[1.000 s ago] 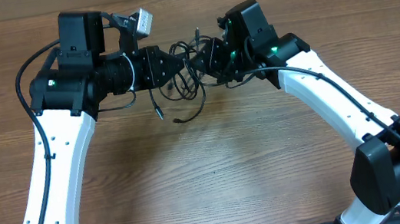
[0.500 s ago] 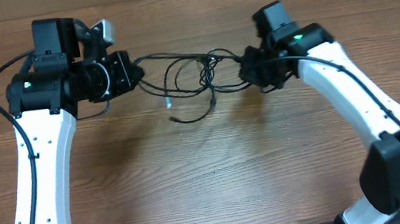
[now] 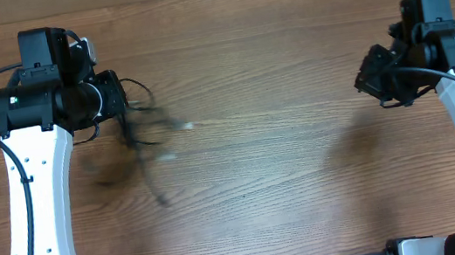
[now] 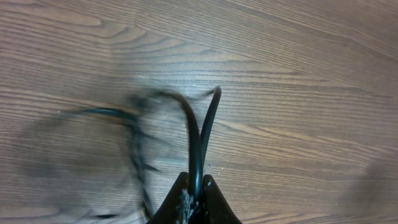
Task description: Untangle cables
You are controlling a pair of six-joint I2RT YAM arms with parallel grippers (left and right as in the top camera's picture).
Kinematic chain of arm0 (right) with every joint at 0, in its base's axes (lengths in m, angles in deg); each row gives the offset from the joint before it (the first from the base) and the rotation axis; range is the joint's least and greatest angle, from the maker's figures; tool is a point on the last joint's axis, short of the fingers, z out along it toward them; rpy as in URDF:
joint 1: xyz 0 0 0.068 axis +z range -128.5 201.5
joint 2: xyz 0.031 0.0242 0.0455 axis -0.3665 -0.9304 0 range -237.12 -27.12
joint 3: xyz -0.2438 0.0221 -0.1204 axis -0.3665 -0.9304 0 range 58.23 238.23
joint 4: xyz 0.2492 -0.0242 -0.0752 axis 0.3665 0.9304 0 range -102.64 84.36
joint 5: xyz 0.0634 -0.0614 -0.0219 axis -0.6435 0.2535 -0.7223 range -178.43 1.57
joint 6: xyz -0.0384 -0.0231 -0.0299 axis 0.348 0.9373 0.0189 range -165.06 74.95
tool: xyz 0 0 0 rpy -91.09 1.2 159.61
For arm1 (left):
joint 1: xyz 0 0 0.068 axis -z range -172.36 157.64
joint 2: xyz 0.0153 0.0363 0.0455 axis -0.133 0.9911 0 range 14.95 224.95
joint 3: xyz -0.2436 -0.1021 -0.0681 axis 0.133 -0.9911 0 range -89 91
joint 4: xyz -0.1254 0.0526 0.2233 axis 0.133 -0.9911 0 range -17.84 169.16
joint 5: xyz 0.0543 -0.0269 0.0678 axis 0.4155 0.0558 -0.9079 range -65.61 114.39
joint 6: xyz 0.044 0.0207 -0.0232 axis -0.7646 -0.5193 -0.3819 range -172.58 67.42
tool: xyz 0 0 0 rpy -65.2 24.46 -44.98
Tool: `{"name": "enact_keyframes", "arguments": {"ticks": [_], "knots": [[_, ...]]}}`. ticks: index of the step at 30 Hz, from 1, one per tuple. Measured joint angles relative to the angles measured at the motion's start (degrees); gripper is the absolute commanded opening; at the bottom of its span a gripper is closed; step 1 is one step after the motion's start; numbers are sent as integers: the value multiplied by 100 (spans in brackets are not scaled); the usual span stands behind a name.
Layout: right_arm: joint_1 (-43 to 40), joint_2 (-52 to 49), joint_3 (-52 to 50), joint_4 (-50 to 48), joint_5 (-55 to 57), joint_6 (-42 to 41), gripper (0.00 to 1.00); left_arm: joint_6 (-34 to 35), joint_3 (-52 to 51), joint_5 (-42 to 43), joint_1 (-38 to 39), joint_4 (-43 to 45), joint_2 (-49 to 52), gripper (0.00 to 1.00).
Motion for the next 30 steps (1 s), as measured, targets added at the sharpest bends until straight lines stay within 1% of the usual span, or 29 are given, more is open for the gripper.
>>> {"name": "enact_keyframes", "arguments": {"ticks": [2, 3, 4, 5, 8, 10, 13, 16, 18, 23, 30], "knots": [[-66, 0, 0, 22, -122, 170, 4, -114, 0, 92, 0, 2, 0, 4], [-66, 2, 0, 9, -223, 256, 10, -177, 0, 197, 0, 4, 0, 4], [-48, 2, 0, -59, -417, 415, 20, -284, 0, 350, 0, 13, 0, 4], [-11, 0, 0, -136, -614, 610, 34, -391, 0, 527, 2, 22, 0, 4], [162, 2, 0, -369, -1161, 951, 62, -793, 0, 1174, 22, 37, 0, 4], [341, 0, 0, -577, -1456, 1132, 70, -1187, 0, 1792, 50, 63, 0, 4], [568, 0, -2, -815, -1738, 1231, 75, -1757, 0, 2800, 83, 70, 0, 4], [813, 0, -2, -1021, -1875, 1272, 76, -2170, 0, 3648, 116, 85, 0, 4], [951, -2, -2, -1093, -1932, 1287, 76, -2358, 0, 4057, 118, 83, 0, 4], [1165, -142, -2, -1270, -2022, 1298, 76, -2706, 0, 4732, 247, 59, 0, 4], [1224, -455, -2, -1458, -2321, 1436, 76, -3012, 0, 5624, 522, 90, 9, 4]]}}
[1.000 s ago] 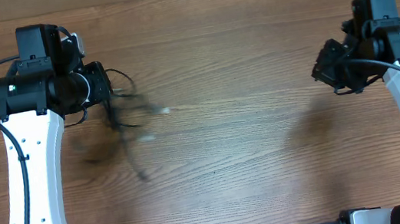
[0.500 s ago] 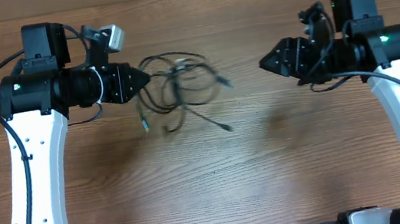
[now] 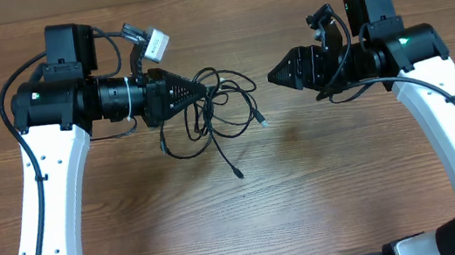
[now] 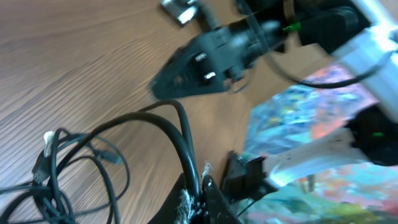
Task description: Untangle cables
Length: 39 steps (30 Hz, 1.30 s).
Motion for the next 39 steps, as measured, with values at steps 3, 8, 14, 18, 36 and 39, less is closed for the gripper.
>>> {"name": "enact_keyframes", "arguments": {"ticks": [3, 8, 14, 18, 36, 39], "knots": [[-2, -81, 0, -15, -83, 144, 76, -24, 0, 398, 0, 61, 22, 4], [-186, -273, 0, -190, -166, 332, 80, -39, 0, 817, 0, 15, 46, 4], [-614, -361, 0, -334, -960, 1191, 85, -42, 0, 1032, 13, -219, 46, 4], [-328, -518, 0, -87, -1620, 1873, 71, -42, 0, 1119, 122, -195, 48, 4], [319, -1222, -2, 247, -1650, 2389, 4, 168, 0, 387, 223, -146, 52, 8], [173, -1222, -2, 205, -1019, 1810, 4, 706, 2, -975, 225, -140, 52, 50]]}}
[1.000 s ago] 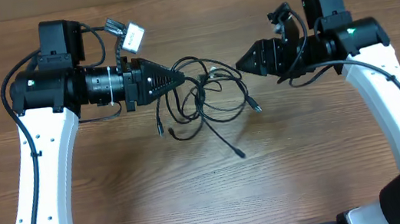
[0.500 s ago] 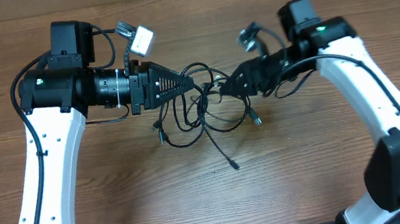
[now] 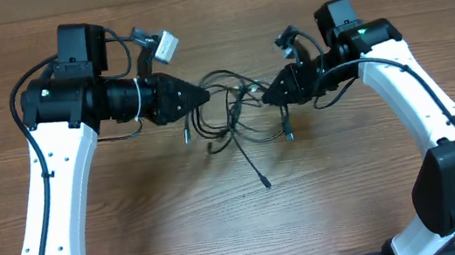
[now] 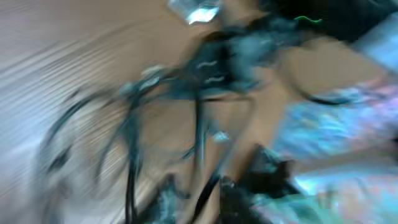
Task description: Untangle cables
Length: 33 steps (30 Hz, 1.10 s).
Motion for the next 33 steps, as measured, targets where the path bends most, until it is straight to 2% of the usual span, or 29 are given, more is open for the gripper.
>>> {"name": "enact_keyframes", "arguments": {"ticks": [1, 3, 6, 9, 13, 16, 18, 24, 33], "knots": [[-26, 7, 0, -46, 437, -393, 4, 313, 2, -739, 4, -39, 0, 56], [2, 59, 0, -70, 1078, -935, 4, 745, 2, -1611, 9, -63, 2, 69], [151, 234, 0, -72, 1805, -1528, 4, 1110, 2, -2280, 9, -57, 7, 73], [448, 551, 0, -63, 2564, -2140, 4, 1276, 4, -2568, 9, -55, 28, 73], [898, 929, 0, -116, 3121, -2568, 4, 1394, 9, -2450, 26, 33, 173, 71], [1263, 1110, 0, -205, 3342, -2806, 4, 1434, 20, -2107, 155, 186, 461, 63], [1355, 1137, 0, -212, 3342, -2883, 4, 1427, 24, -1845, 284, 334, 728, 61], [1355, 1252, 15, -153, 3029, -2992, 4, 1432, 22, -1014, 684, 1064, 1397, 63], [1333, 1556, 184, 46, 2717, -3049, 4, 1541, 24, -774, 1266, 1633, 1543, 59]]}}
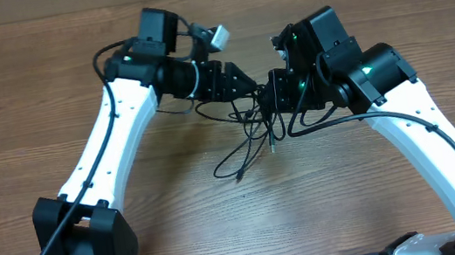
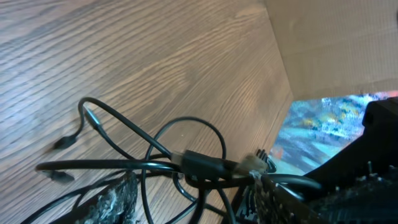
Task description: Untangle cables
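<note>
A tangle of thin black cables [image 1: 250, 129] lies at the table's middle, with loose ends trailing toward the front [image 1: 238, 176]. My left gripper [image 1: 241, 85] reaches in from the left. In the left wrist view it [image 2: 193, 200] stands open, fingers [image 2: 118, 198] wide apart, with several strands and a thick plug [image 2: 208, 164] crossing the gap. From the right, my right gripper [image 1: 269, 89] meets the bundle tip to tip with the left one. It looks shut on a strand that runs into it [image 2: 292, 180].
The wooden table [image 1: 47, 98] ends at a cardboard wall along the back [image 2: 336, 43]. Both arms lean in over the centre, and the white left arm [image 1: 100, 162] crosses the left half diagonally.
The left gripper, then blurred in motion and holding a cable, now stands open around the strands. Both arms have swung further in, and the bundle sits more to the right, under the two tips.
At first the left gripper held a black cable at the far left while the right arm stayed at the far right. Then it held the tangle at centre with the right gripper facing it. Later both tips touched the bundle. Now the left is open, the right grips.
</note>
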You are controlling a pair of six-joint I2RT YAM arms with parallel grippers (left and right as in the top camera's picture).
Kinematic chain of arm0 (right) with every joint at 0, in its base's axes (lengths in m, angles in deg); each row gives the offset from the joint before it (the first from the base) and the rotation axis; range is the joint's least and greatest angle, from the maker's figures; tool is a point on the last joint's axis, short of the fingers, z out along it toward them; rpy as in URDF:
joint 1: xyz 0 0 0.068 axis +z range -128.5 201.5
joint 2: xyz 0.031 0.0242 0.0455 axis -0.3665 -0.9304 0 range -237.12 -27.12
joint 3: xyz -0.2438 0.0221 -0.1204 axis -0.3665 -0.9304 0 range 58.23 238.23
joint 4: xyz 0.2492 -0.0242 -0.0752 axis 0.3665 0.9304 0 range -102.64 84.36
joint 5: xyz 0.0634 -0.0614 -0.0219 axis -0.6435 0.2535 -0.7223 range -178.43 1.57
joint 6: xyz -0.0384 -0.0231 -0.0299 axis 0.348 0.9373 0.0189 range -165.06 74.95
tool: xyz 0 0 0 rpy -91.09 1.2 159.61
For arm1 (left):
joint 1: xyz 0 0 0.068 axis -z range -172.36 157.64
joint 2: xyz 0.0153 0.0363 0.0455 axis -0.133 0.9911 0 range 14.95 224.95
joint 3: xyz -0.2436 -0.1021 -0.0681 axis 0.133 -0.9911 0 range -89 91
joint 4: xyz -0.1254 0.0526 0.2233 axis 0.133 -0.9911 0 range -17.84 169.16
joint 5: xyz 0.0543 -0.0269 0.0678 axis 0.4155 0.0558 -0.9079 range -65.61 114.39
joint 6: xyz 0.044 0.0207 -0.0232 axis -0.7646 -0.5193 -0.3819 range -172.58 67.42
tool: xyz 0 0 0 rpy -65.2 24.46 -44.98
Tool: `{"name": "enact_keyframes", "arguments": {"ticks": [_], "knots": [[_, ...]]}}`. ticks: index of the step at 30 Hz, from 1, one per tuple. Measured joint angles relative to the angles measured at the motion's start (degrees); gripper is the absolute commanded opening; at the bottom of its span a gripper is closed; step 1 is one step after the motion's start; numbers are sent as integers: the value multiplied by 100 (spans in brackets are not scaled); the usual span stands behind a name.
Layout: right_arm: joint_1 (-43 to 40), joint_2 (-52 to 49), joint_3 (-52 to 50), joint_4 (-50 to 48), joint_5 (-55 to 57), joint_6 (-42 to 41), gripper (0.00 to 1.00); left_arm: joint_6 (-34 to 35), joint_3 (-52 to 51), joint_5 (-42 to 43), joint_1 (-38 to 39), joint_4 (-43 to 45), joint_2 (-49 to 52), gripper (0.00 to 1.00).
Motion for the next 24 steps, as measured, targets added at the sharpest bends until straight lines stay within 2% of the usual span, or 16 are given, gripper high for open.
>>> {"name": "enact_keyframes", "arguments": {"ticks": [3, 11, 20, 24], "knots": [[-98, 0, 0, 42, -142, -7, 4, 17, 0, -162, 111, 17, 0, 54], [-278, 0, 0, 55, -813, 175, 4, 190, 0, -833, 197, 50, 0, 53], [-382, 0, 0, 90, -1185, 192, 4, -186, 0, -654, 232, 68, 0, 52], [-546, 0, 0, 177, -1281, 190, 4, -623, 0, -352, 232, -66, 0, 53]]}}
